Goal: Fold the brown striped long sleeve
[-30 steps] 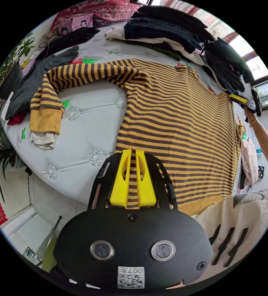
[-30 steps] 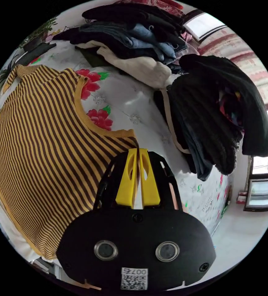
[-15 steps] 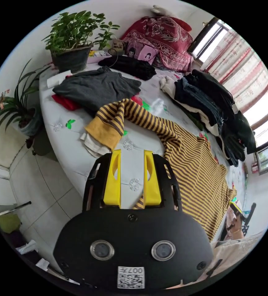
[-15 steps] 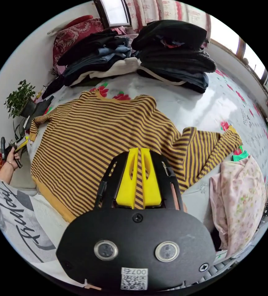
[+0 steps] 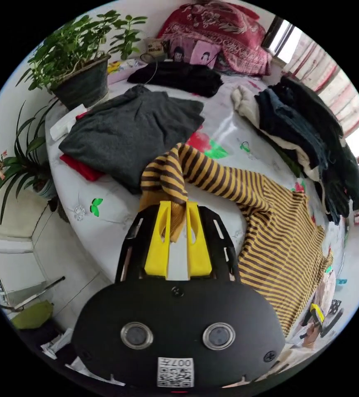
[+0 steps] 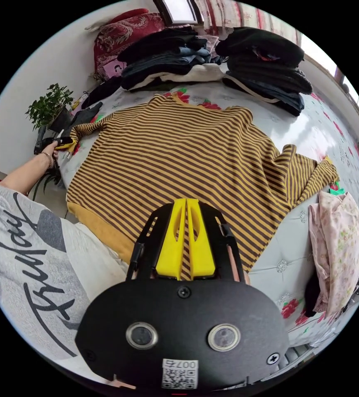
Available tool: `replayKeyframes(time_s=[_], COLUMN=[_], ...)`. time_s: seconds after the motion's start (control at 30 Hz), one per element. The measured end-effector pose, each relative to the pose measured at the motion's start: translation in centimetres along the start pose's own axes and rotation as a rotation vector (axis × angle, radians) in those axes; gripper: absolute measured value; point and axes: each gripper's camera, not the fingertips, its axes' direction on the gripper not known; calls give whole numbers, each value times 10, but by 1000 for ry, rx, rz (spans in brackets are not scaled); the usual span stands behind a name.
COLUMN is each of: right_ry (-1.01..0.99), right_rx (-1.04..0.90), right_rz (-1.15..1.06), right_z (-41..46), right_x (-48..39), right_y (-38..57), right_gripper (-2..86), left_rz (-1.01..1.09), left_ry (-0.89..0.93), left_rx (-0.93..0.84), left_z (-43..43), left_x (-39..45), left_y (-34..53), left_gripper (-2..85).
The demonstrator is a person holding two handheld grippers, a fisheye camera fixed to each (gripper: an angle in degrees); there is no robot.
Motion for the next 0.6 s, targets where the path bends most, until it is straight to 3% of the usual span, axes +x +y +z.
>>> replayKeyframes(time_s=[0.2, 0.33, 0.47, 0.6], right_ry=[-45, -59, -74, -151], right_rx=[45, 95, 120, 163], right_rz=[52, 94, 155, 280], right_z=[-18, -32, -36, -41], right_x=[5, 10, 19, 41], right_y=[7, 16, 23, 35], right_gripper=[-3, -2, 2, 16], left_rz=[244, 512, 900, 974], left_ry=[340, 614, 905, 843], left_rx=[340, 415, 165, -95], left_z=[-138, -178, -138, -61], left_x=[33, 118, 276, 334], left_y=[-5, 9, 81, 168], left_gripper=[62, 64, 113, 136])
